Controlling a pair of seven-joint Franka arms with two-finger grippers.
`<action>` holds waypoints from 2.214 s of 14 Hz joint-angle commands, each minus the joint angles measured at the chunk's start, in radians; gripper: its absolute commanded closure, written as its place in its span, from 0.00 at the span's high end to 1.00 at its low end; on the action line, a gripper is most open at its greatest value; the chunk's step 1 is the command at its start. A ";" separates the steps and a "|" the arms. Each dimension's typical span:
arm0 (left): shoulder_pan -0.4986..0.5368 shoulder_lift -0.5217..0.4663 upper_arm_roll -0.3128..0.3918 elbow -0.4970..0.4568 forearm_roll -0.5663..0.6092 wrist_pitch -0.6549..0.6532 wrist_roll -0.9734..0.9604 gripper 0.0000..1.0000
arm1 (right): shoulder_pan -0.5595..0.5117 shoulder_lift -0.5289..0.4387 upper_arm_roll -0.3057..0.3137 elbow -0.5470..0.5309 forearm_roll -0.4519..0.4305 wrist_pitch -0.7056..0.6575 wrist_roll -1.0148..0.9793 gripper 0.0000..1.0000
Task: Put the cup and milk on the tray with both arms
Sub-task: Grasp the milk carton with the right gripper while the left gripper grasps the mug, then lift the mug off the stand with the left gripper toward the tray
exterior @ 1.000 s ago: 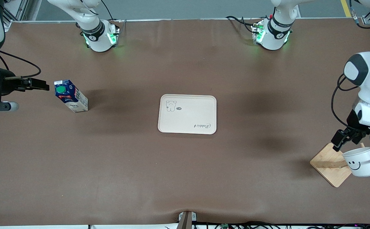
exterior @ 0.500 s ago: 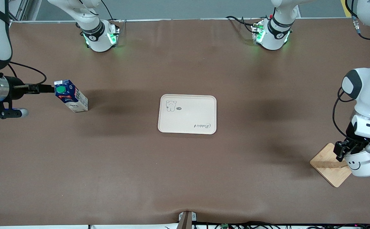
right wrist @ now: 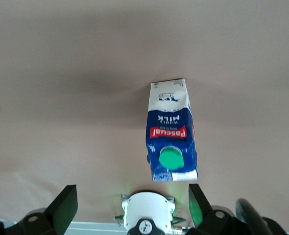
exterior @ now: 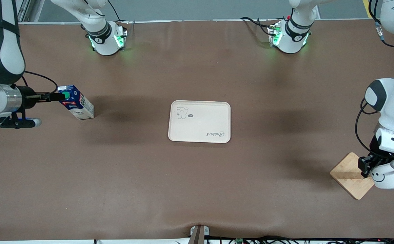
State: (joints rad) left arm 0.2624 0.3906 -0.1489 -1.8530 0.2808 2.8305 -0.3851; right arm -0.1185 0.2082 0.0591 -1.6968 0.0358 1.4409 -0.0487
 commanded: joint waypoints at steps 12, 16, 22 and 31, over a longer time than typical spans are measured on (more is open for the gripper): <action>-0.043 0.008 -0.005 0.067 0.191 -0.046 -0.011 0.00 | -0.026 -0.157 0.011 -0.424 -0.146 0.343 -0.045 1.00; -0.075 -0.025 -0.014 0.087 0.225 -0.150 -0.012 0.00 | -0.024 -0.171 0.011 -0.468 -0.146 0.351 -0.051 1.00; -0.144 -0.105 -0.017 0.087 0.225 -0.347 -0.018 0.00 | -0.036 -0.204 0.010 -0.564 -0.146 0.464 -0.082 1.00; -0.298 -0.130 -0.103 0.109 0.190 -0.664 -0.028 0.00 | -0.055 -0.204 0.011 -0.606 -0.145 0.513 -0.117 0.73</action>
State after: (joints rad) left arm -0.0226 0.2642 -0.2198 -1.7527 0.4796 2.2297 -0.3987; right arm -0.1538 0.0483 0.0580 -2.2635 -0.0962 1.9387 -0.1482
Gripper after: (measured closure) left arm 0.894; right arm 0.057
